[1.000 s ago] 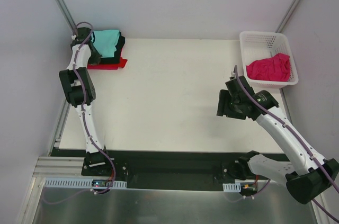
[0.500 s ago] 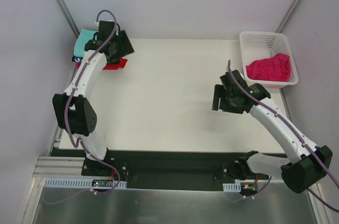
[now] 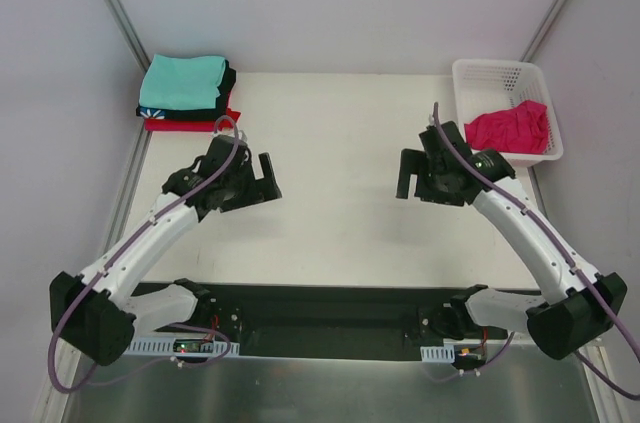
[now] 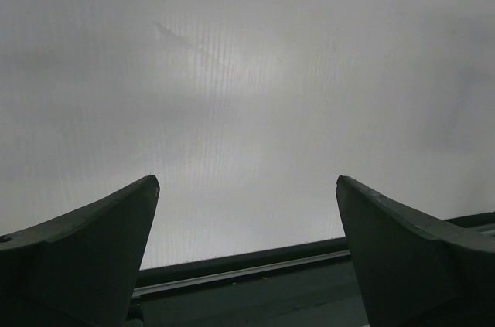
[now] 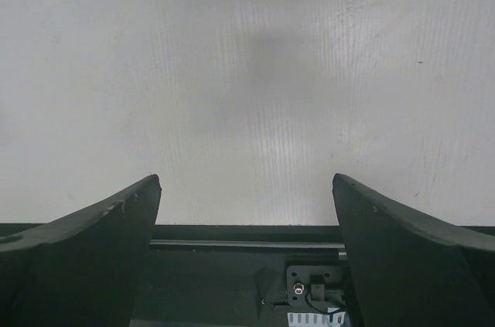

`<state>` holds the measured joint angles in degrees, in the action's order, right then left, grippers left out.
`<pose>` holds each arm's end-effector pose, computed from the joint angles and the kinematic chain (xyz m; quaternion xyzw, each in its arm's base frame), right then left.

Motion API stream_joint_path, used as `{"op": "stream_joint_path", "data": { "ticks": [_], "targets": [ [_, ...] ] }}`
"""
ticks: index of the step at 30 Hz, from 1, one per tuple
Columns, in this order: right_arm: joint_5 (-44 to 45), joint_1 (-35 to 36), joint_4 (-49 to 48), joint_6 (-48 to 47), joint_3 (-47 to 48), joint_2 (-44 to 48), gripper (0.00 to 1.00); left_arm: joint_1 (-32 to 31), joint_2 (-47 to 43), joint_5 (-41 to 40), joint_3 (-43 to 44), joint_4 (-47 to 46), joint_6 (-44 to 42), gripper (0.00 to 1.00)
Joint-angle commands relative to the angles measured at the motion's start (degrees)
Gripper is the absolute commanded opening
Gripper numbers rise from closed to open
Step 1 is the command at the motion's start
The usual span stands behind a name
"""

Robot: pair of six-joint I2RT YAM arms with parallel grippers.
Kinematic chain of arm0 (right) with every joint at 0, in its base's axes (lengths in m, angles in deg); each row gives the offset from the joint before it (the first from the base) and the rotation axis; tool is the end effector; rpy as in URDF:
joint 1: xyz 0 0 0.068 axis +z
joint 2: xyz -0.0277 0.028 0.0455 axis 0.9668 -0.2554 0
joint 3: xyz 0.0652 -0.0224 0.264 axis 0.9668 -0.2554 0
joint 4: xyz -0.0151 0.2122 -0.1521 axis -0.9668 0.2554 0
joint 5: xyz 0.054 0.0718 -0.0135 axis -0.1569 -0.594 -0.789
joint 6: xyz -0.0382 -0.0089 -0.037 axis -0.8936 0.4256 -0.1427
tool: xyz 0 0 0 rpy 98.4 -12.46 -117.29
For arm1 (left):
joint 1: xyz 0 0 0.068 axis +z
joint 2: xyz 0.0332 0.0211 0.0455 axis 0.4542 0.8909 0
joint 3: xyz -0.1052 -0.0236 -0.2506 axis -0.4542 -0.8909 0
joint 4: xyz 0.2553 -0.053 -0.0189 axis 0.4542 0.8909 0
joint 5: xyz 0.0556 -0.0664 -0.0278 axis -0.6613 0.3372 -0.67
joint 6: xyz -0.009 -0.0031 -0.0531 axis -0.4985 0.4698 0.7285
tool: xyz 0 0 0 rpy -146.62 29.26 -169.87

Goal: Fold and stack the t-shirts

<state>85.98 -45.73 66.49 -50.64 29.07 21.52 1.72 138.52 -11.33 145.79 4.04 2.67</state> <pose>0.2015 0.1073 0.3282 -0.0956 0.9428 0.0445 0.3161 0.2225 -0.1051 0.2922 -0.0800 0.9194 -0.1920 0.3338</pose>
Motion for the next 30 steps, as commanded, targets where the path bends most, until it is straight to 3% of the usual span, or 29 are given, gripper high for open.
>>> {"op": "stream_joint_path", "data": {
  "ticks": [1,6,9,13,16,24,30],
  "targets": [
    [0.98,-6.5,1.9,-4.86,10.34,-4.31,0.96,-1.5,-8.82,1.66,-4.98,0.01,4.33,0.99],
    [-7.81,-16.97,1.63,-6.19,27.27,-14.76,0.96,-2.21,-11.74,2.18,-6.66,0.54,4.51,0.99],
    [-7.65,-22.06,2.69,-7.95,35.99,-23.87,0.96,-2.91,-10.7,2.36,-5.61,0.98,3.98,0.99],
    [-5.46,-27.27,7.43,-9.27,54.79,-37.61,0.96,-4.14,-9.37,2.54,-4.81,1.51,4.59,0.99],
    [-4.75,-29.3,5.51,-9.62,56.68,-43.51,0.96,-4.41,-8.67,2.54,-5.16,1.51,4.77,0.99],
    [-3.94,-31.76,-1.18,-12.26,50.18,-48.26,0.96,-4.5,-8.4,2.01,-5.34,1.6,3.19,0.99],
    [-3.96,-30.36,-2.32,-10.42,44.66,-43.44,0.96,-4.5,-5.86,1.74,-4.56,1.6,2.83,0.99]
  ]
}}
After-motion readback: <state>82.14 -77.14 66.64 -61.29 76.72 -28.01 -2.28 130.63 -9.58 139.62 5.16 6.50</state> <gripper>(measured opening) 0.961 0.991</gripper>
